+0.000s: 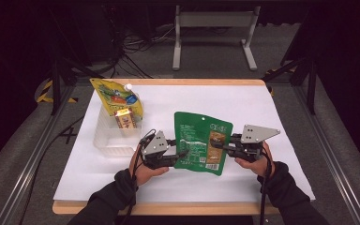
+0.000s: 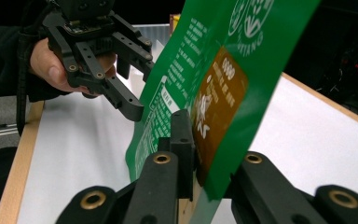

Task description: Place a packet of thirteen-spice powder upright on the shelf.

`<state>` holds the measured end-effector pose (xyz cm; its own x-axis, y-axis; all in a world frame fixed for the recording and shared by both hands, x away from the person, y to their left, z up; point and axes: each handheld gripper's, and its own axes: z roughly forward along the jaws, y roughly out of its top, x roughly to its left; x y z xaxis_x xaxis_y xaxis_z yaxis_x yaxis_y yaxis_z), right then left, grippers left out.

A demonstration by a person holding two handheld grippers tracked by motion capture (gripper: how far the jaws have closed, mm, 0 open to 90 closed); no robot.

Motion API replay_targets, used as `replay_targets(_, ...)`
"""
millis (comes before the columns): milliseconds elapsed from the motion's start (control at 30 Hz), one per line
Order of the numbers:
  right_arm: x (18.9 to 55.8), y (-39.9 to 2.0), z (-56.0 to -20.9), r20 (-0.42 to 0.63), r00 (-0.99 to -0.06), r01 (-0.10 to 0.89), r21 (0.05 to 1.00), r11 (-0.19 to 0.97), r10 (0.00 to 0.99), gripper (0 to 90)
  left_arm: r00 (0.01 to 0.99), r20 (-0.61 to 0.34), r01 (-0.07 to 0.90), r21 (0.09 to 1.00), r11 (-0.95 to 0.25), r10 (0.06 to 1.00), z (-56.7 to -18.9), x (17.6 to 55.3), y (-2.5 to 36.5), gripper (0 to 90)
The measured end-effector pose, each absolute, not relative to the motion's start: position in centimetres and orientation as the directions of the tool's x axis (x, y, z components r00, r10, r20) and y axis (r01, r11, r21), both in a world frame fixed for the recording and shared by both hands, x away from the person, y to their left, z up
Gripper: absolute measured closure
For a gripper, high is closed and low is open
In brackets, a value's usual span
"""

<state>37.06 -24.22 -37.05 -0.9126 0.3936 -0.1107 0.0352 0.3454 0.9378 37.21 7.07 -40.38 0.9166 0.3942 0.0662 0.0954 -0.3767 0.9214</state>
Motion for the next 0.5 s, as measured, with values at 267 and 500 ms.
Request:
replay_targets(267,36.8,-24.6,-36.1,-0.104,-0.905,0.034,0.949,0.313,0.413,88.3,0.922,0.053,0.083,0.941,-0.329,0.383,-39.5,37.2,7.2,65.1)
replay_targets(500,36.5,-24.1,-35.4,-0.124,-0.892,0.015,0.953,0.303,0.436,88.9,0.913,0.074,0.062,0.947,-0.316,0.402,-38.4,37.0,8.0,89.6)
